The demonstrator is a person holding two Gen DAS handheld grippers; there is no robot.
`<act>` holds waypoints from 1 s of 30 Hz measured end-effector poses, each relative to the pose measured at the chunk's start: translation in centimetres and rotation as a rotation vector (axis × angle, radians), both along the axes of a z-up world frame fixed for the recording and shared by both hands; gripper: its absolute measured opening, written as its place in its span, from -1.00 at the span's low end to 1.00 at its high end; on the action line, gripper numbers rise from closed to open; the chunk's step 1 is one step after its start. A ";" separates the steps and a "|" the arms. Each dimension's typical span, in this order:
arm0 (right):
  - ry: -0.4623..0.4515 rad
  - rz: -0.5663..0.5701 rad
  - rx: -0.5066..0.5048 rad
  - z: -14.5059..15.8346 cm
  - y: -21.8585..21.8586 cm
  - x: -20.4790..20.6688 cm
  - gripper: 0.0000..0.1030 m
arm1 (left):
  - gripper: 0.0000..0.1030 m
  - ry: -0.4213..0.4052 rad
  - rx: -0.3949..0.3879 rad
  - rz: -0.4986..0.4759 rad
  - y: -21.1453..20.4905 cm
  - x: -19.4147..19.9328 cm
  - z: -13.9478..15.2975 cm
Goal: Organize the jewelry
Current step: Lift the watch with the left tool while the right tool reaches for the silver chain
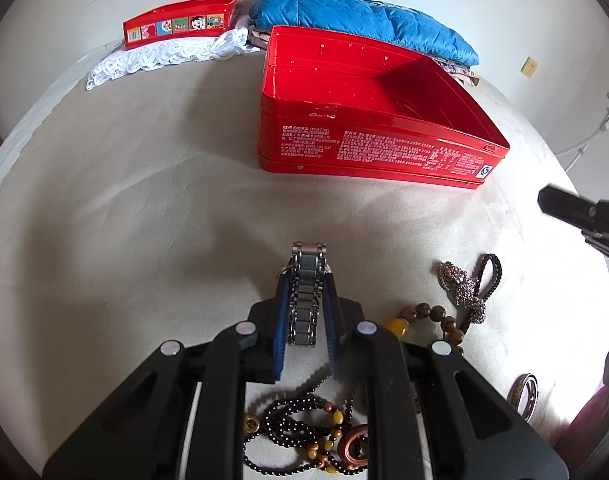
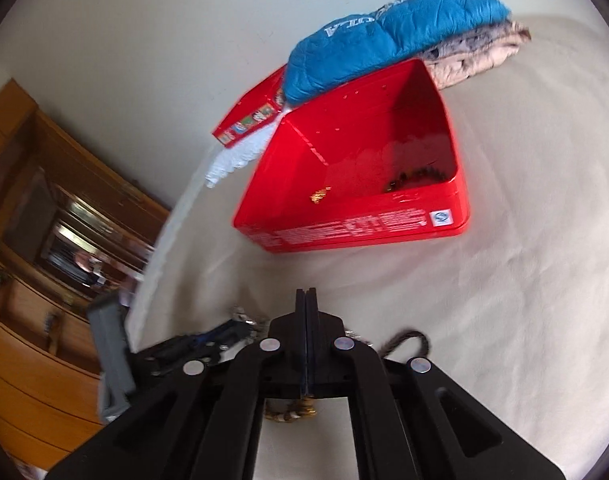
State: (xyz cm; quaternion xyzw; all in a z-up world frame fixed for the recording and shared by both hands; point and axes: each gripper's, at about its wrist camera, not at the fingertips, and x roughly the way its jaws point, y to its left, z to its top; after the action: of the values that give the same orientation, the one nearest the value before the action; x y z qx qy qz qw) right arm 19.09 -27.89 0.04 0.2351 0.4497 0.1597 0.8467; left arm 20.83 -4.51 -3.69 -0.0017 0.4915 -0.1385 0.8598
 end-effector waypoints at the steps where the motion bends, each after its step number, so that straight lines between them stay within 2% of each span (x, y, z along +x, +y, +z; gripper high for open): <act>1: 0.047 0.021 -0.031 -0.9 0.7 0.1 -0.98 | -0.71 0.002 -0.001 0.000 0.0 0.0 -0.1; 4: 0.133 0.071 -0.077 -3.2 1.8 0.0 -0.78 | -0.70 0.012 -0.008 -0.003 0.2 0.1 -0.2; 6: 0.150 0.080 -0.107 -4.1 2.2 -0.2 -0.56 | -0.69 0.011 -0.005 -0.004 0.1 0.1 -0.3; 8: 0.149 0.076 -0.162 -4.6 2.8 -0.2 -0.52 | -0.69 0.009 0.000 -0.006 0.0 0.1 -0.3; 13: 0.173 0.104 -0.252 -5.9 4.4 0.5 -0.53 | -0.69 0.040 -0.004 -0.004 0.2 0.5 -0.8; 15: 0.160 0.096 -0.280 -6.0 3.9 0.2 -0.78 | -0.69 0.046 -0.008 -0.005 0.2 0.5 -0.8; 18: 0.145 0.095 -0.200 -5.3 2.8 -0.1 -0.83 | -0.69 0.045 -0.004 -0.007 0.1 0.5 -0.8; 25: 0.019 0.068 -0.101 -1.3 0.6 -0.9 -0.83 | -0.66 0.053 -0.003 -0.007 0.1 0.6 -1.0; 30: 0.036 0.088 -0.116 -1.7 1.9 1.2 -0.83 | -0.66 0.063 0.000 -0.006 0.0 0.7 -1.4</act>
State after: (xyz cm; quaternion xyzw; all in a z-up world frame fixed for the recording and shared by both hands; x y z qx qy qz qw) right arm 20.29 -26.01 -1.64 0.1682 0.4831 0.1663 0.8430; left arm 21.55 -4.52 -5.05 -0.0045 0.5185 -0.1408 0.8434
